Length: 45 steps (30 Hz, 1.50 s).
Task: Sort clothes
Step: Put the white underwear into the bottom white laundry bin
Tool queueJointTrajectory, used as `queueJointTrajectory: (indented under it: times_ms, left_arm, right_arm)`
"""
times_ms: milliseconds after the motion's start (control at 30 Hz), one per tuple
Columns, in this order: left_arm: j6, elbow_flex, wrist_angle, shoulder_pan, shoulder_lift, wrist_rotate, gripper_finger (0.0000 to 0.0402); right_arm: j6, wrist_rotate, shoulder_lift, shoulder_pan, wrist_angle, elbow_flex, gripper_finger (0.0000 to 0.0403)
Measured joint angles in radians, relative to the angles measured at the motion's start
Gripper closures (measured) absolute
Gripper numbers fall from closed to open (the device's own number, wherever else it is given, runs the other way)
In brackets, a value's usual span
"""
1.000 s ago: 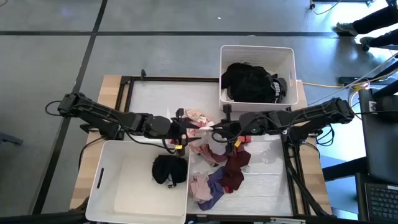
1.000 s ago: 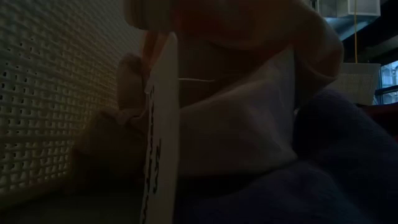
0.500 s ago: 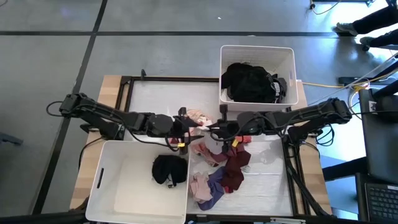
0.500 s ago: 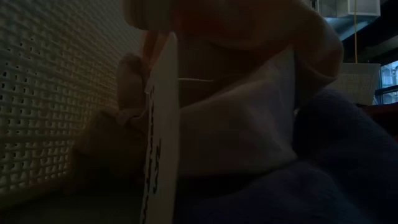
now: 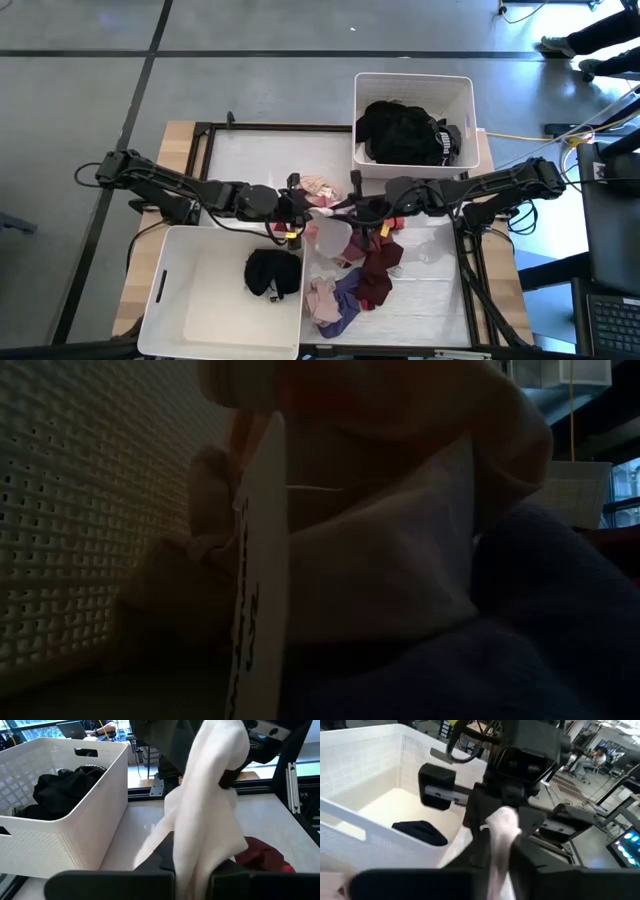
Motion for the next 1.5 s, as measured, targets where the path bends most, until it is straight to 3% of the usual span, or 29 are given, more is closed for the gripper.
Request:
queueJointTrajectory:
  times_ms: [133, 267, 467, 733, 967, 1133, 1300, 1500]
  left_arm:
    - [-0.002, 0.000, -0.001, -0.003, -0.001, -0.001, 0.0384]
    - [0.011, 0.002, -0.002, -0.023, -0.025, -0.001, 0.0395]
    - [0.034, 0.003, 0.002, -0.075, -0.114, -0.002, 0.0386]
    - [0.013, 0.004, 0.005, -0.149, -0.269, -0.003, 0.0384]
    - [-0.093, 0.004, -0.019, -0.246, -0.430, -0.003, 0.0383]
    - [-0.221, 0.004, -0.143, -0.337, -0.512, -0.002, 0.0383]
    - [-0.327, 0.004, -0.255, -0.430, -0.504, -0.003, 0.0383]
    - [-0.448, 0.004, -0.335, -0.488, -0.404, -0.027, 0.0382]
  right_arm:
    - [0.003, 0.044, -0.018, 0.010, -0.040, 0.000, 0.0265]
    - [-0.001, 0.227, -0.098, 0.039, -0.125, 0.000, 0.0192]
    - [0.083, 0.415, -0.221, 0.068, -0.351, 0.000, 0.0138]
    - [0.214, 0.418, -0.264, 0.066, -0.613, -0.001, 0.0134]
    - [0.244, 0.418, -0.260, 0.066, -0.621, -0.029, 0.0138]
    - [0.237, 0.420, -0.260, 0.066, -0.586, -0.070, 0.0139]
    - [0.236, 0.419, -0.260, 0.066, -0.580, -0.104, 0.0139]
    - [0.245, 0.419, -0.260, 0.066, -0.541, -0.156, 0.0139]
